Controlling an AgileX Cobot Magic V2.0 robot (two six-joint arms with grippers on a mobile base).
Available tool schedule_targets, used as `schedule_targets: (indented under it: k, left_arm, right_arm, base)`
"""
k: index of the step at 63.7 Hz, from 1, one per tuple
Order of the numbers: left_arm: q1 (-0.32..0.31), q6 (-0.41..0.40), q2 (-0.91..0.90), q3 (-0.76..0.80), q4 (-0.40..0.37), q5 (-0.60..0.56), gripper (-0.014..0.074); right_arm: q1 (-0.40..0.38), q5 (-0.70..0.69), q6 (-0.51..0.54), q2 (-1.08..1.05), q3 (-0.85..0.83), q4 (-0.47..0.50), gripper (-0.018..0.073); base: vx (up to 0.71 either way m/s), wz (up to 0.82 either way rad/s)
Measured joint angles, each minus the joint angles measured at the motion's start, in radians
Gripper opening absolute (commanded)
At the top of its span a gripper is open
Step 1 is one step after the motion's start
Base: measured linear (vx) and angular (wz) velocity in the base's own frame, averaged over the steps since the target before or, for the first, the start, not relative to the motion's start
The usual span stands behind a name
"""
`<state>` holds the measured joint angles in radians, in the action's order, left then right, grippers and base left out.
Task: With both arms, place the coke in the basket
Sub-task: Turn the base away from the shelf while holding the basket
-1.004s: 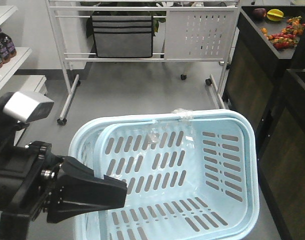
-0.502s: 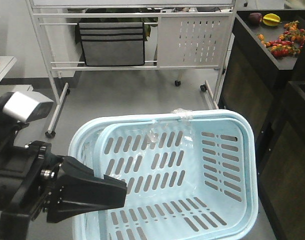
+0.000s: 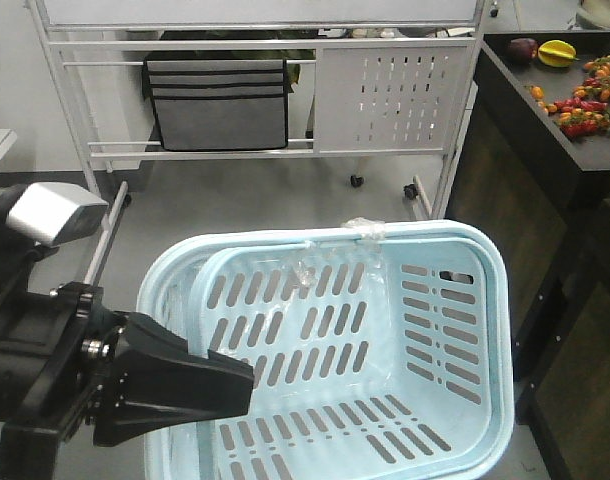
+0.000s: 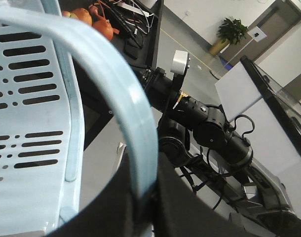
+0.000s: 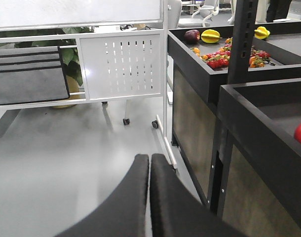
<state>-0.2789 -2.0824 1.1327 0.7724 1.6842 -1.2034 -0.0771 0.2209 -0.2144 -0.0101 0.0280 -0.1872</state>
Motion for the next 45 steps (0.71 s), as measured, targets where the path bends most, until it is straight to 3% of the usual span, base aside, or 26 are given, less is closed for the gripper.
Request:
schedule_targets:
  k: [45]
  left_arm:
    - [0.0, 0.0, 0.0, -0.001, 0.001, 0.0, -0.0007]
  right_arm:
    - [0.0, 0.0, 0.0, 0.0, 0.0, 0.0, -0.0005]
  base:
    - [0.31, 0.01]
